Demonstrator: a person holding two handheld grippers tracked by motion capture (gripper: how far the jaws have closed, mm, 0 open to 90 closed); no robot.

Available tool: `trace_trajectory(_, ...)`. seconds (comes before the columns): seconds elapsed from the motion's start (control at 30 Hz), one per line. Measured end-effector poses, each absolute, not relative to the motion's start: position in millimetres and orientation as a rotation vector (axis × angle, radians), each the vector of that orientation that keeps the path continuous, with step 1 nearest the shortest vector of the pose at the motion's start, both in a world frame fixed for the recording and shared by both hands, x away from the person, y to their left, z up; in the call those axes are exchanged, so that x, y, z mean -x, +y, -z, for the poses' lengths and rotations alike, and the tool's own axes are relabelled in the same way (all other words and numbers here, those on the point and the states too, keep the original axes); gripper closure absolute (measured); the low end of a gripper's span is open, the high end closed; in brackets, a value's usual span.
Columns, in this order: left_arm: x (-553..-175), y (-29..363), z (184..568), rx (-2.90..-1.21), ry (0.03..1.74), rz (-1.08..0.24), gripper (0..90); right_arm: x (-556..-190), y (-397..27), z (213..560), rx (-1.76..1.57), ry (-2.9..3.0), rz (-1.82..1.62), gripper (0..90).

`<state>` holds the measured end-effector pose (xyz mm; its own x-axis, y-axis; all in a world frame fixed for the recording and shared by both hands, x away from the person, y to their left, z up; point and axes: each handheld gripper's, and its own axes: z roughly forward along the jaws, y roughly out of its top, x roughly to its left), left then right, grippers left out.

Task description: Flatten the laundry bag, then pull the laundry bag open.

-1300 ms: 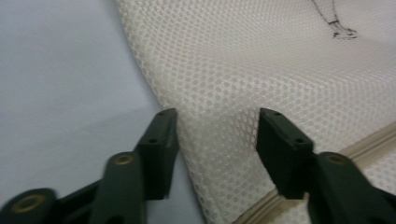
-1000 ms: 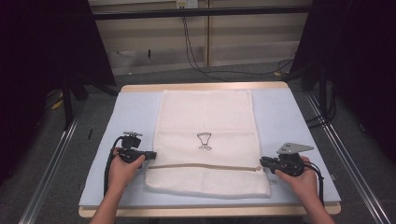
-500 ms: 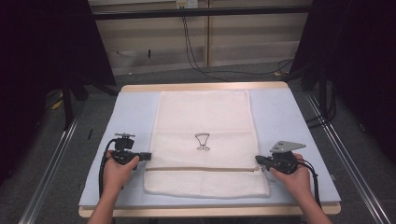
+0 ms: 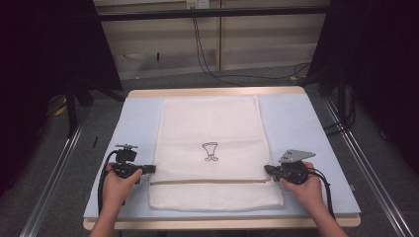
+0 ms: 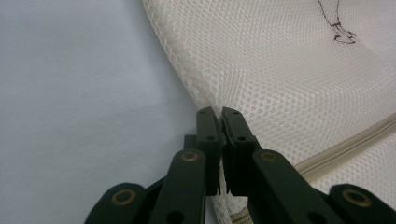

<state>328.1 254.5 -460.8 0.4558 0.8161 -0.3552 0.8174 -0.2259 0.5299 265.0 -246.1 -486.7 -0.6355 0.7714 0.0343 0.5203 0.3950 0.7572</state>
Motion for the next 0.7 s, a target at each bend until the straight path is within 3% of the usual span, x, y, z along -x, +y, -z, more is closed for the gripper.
trace_trajectory(0.23, -329.1, 252.1, 452.0, -2.007, 1.329, -0.083, 72.2, -258.6, -252.8, 480.5, -1.14, 2.318, -1.125, 90.0)
trace_trajectory(0.47, -329.9, 241.7, 444.0, -1.972, 1.26, -0.059, 56.2, -250.5, -256.1, 476.5, -1.125, 2.331, -1.138, 90.0)
trace_trajectory(0.7, -329.8, 223.8, 438.9, -1.982, 1.197, -0.009, 49.2, -244.4, -258.0, 473.2, -1.12, 2.333, -1.137, 90.0)
